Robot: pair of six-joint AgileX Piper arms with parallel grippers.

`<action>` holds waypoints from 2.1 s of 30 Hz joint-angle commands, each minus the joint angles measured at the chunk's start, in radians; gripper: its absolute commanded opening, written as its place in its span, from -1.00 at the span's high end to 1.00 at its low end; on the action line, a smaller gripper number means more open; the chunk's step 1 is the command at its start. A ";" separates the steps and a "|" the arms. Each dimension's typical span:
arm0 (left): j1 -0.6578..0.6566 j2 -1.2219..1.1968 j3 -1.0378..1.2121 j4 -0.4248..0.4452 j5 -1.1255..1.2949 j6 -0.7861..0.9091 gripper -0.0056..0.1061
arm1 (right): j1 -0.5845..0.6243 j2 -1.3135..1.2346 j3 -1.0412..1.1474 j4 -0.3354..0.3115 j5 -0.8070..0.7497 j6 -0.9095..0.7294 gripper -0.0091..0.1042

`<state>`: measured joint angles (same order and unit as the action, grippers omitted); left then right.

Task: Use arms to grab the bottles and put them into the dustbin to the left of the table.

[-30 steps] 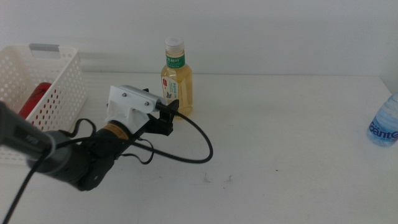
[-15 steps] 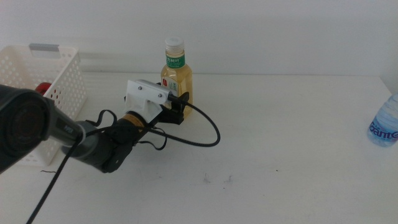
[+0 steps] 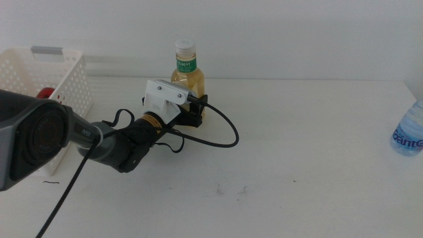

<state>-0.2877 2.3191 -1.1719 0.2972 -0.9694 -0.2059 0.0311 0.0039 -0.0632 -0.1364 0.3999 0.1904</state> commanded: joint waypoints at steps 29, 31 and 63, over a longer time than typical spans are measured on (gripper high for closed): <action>-0.129 -1.141 0.187 -0.129 1.530 -0.035 0.93 | -0.005 -0.004 0.004 -0.011 -0.008 -0.007 -0.70; -0.099 -1.135 0.092 -0.194 1.649 0.087 0.93 | -0.005 -0.004 0.004 -0.011 -0.008 -0.007 -0.70; 0.565 -0.397 -0.543 -0.383 2.116 0.654 0.93 | -0.005 -0.004 0.004 -0.011 -0.008 -0.007 -0.70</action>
<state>0.2780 1.9217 -1.6943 -0.0592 1.1849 0.4459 0.0311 0.0039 -0.0632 -0.1364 0.3999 0.1904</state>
